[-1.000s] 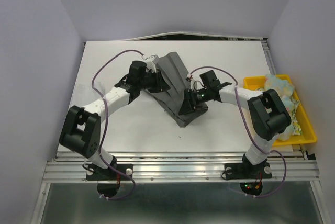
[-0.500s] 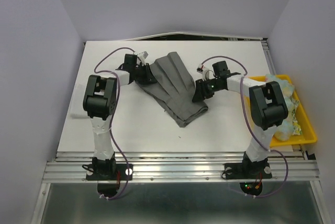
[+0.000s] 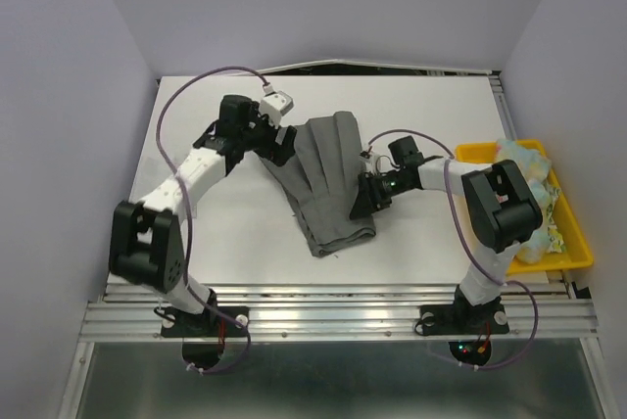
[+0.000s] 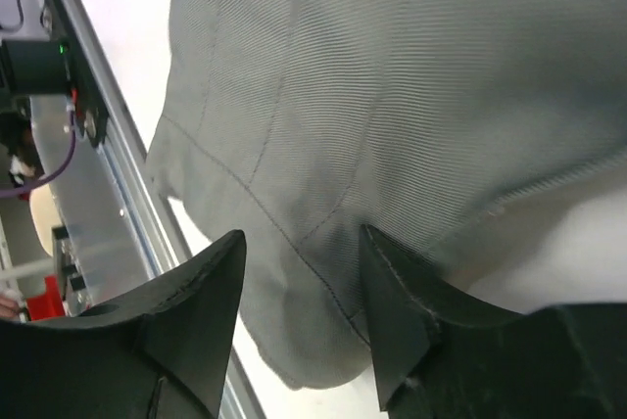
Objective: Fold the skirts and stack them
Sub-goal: Fold the skirt
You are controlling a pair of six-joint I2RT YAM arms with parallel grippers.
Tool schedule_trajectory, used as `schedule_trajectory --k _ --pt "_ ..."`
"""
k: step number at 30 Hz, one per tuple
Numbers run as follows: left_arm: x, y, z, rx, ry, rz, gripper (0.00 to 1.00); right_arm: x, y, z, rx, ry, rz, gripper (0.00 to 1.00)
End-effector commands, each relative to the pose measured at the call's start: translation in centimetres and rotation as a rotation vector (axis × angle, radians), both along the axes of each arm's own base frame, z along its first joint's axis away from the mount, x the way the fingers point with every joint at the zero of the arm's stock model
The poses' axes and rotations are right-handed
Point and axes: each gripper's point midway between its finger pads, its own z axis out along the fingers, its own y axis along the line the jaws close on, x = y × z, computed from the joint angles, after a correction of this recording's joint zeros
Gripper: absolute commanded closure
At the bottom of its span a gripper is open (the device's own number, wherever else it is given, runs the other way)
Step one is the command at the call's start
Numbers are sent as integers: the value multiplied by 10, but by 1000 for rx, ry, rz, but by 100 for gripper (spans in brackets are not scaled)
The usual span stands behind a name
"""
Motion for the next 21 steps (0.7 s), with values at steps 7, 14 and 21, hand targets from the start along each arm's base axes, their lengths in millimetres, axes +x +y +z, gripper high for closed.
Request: schedule_trajectory --k 7,14,21 --pt "-135 -15 1 588 -455 -377 2 27 26 81 74 -135 -72 32" --pt "-221 -61 -36 620 -449 -553 2 74 32 66 0 -193 -99 35" --pt "-263 -119 -50 615 -392 -599 3 117 41 49 -15 -260 -136 45"
